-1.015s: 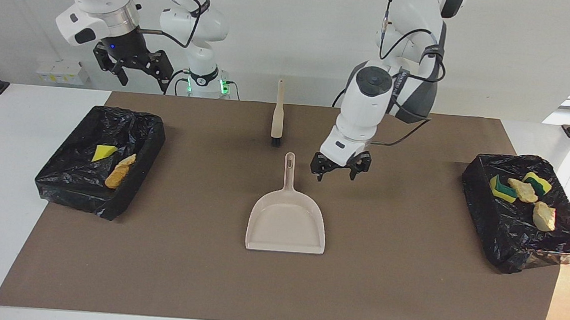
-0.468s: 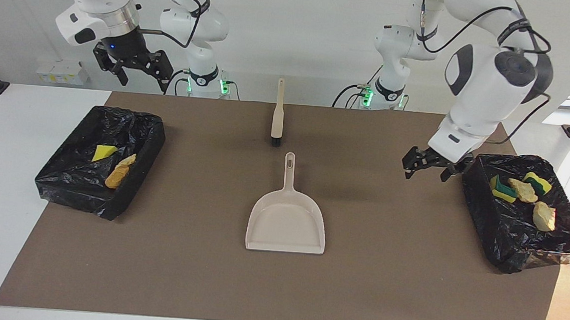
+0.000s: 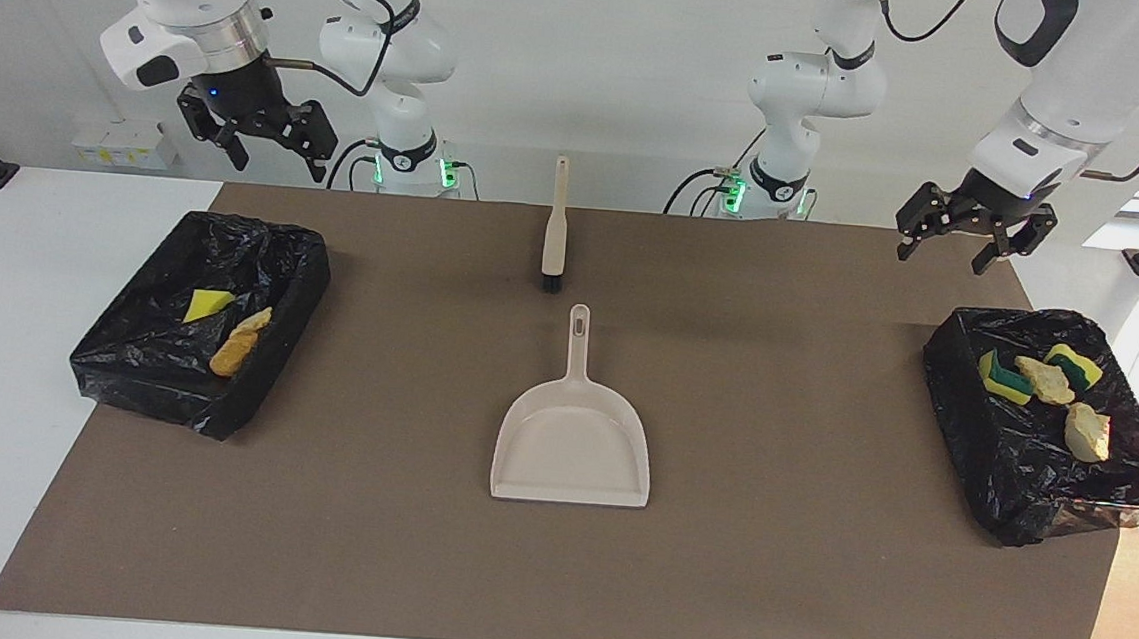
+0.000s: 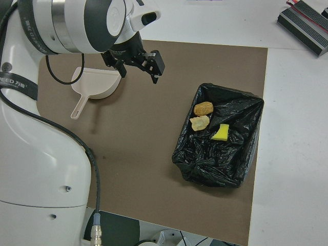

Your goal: Sweep and dump trash in bin

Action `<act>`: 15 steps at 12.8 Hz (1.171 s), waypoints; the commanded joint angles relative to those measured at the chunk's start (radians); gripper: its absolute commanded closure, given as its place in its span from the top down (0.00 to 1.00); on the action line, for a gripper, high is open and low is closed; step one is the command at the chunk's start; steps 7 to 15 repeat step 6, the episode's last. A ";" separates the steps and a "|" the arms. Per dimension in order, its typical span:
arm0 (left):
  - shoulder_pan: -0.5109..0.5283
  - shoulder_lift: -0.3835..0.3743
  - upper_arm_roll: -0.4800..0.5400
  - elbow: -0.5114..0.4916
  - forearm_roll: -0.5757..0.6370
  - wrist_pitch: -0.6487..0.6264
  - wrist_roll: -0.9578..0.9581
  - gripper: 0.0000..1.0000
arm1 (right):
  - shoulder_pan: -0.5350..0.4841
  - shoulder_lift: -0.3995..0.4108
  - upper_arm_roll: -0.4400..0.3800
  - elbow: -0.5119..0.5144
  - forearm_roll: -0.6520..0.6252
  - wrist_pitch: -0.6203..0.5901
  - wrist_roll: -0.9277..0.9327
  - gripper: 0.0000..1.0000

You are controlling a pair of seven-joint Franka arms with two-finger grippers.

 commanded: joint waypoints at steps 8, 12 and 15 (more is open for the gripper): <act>0.011 -0.027 -0.012 0.003 0.036 -0.061 0.040 1.00 | -0.010 -0.006 0.005 -0.001 0.007 -0.030 -0.031 1.00; 0.011 -0.027 -0.012 0.003 0.036 -0.061 0.040 1.00 | -0.010 -0.006 0.005 -0.001 0.007 -0.030 -0.031 1.00; 0.011 -0.027 -0.012 0.003 0.036 -0.061 0.040 1.00 | -0.010 -0.006 0.005 -0.001 0.007 -0.030 -0.031 1.00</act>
